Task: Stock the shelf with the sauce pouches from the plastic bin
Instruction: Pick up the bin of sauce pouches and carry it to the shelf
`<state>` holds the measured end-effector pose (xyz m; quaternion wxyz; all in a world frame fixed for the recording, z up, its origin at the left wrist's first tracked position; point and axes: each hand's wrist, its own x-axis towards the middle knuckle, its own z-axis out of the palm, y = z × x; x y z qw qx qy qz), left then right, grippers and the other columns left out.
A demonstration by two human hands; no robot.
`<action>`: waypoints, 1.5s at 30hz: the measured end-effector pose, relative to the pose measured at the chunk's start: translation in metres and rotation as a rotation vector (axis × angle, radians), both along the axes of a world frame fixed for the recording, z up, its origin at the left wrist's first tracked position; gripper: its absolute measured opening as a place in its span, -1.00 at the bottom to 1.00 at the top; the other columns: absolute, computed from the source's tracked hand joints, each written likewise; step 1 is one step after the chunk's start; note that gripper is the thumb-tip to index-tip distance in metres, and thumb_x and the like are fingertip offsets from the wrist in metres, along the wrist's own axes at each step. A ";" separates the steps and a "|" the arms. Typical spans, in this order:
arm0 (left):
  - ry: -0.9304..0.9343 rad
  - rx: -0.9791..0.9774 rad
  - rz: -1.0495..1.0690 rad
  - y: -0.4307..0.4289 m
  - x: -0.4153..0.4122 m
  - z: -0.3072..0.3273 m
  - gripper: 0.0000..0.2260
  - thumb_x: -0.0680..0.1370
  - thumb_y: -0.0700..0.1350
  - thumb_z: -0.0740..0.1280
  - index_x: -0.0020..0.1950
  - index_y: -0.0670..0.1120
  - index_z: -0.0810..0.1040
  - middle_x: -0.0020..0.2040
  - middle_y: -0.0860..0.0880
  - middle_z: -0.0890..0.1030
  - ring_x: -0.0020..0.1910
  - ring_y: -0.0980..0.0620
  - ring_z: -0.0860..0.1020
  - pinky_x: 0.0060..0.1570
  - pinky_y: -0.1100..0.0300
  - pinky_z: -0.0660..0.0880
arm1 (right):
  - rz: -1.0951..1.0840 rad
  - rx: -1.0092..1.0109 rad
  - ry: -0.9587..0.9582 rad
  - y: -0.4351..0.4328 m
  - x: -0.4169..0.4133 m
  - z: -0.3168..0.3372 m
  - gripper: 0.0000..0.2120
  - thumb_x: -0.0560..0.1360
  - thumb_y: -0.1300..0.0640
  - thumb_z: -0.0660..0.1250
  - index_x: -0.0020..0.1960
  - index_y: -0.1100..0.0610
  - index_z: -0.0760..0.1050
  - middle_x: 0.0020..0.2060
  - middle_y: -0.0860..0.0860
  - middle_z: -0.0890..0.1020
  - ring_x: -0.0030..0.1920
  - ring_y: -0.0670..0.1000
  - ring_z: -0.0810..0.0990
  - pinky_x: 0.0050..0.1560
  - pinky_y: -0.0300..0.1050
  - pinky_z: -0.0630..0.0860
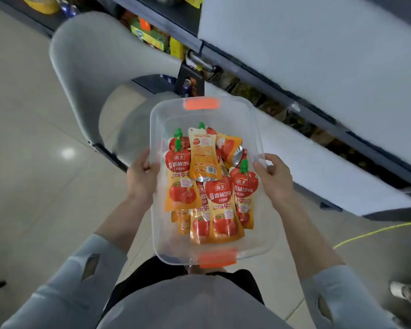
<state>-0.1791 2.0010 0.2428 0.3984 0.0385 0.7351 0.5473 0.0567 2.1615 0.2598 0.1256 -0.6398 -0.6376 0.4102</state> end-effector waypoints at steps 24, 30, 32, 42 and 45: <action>-0.040 -0.193 0.956 0.152 -0.057 -0.150 -0.50 0.61 -0.20 0.26 0.53 0.05 0.24 -0.17 0.05 0.50 -0.24 0.16 0.54 -0.10 0.19 0.55 | 1.118 -0.008 -0.139 0.271 -0.322 -0.185 -0.63 0.62 -0.03 0.25 0.41 0.00 0.42 0.00 -0.12 0.48 -0.03 -0.06 0.45 -0.06 -0.16 0.34; 0.014 -0.247 0.965 0.166 -0.060 -0.155 -0.51 0.63 -0.20 0.24 0.53 0.06 0.22 0.02 -0.20 0.54 -0.21 0.17 0.55 -0.08 0.20 0.60 | 1.167 0.055 -0.109 0.282 -0.343 -0.197 -0.66 0.62 -0.05 0.25 0.36 0.00 0.46 0.11 -0.07 0.60 0.01 -0.05 0.49 0.10 -0.02 0.46; 0.021 -0.267 0.964 0.166 -0.058 -0.156 -0.51 0.62 -0.18 0.24 0.53 0.06 0.24 -0.08 -0.04 0.54 -0.14 0.10 0.56 0.02 0.07 0.60 | 1.169 0.036 -0.089 0.282 -0.340 -0.198 -0.67 0.62 -0.04 0.24 0.36 0.01 0.47 0.18 -0.02 0.62 0.05 -0.01 0.53 0.06 -0.06 0.44; -0.045 -0.372 0.842 0.168 -0.060 -0.139 -0.46 0.62 -0.22 0.24 0.54 0.11 0.18 0.20 -0.13 0.53 0.13 -0.10 0.55 0.16 -0.17 0.53 | 1.127 -0.031 -0.137 0.278 -0.338 -0.184 -0.63 0.65 -0.05 0.18 0.43 -0.02 0.40 0.31 0.06 0.57 0.28 0.13 0.53 0.02 -0.15 0.33; -0.016 -0.460 0.793 0.174 -0.059 -0.138 -0.46 0.62 -0.19 0.23 0.55 0.10 0.15 0.25 -0.13 0.51 0.14 -0.11 0.55 0.15 -0.12 0.53 | 1.126 -0.052 -0.128 0.278 -0.338 -0.188 -0.63 0.65 -0.06 0.18 0.43 -0.03 0.39 0.32 0.06 0.56 0.29 0.13 0.52 0.03 -0.15 0.34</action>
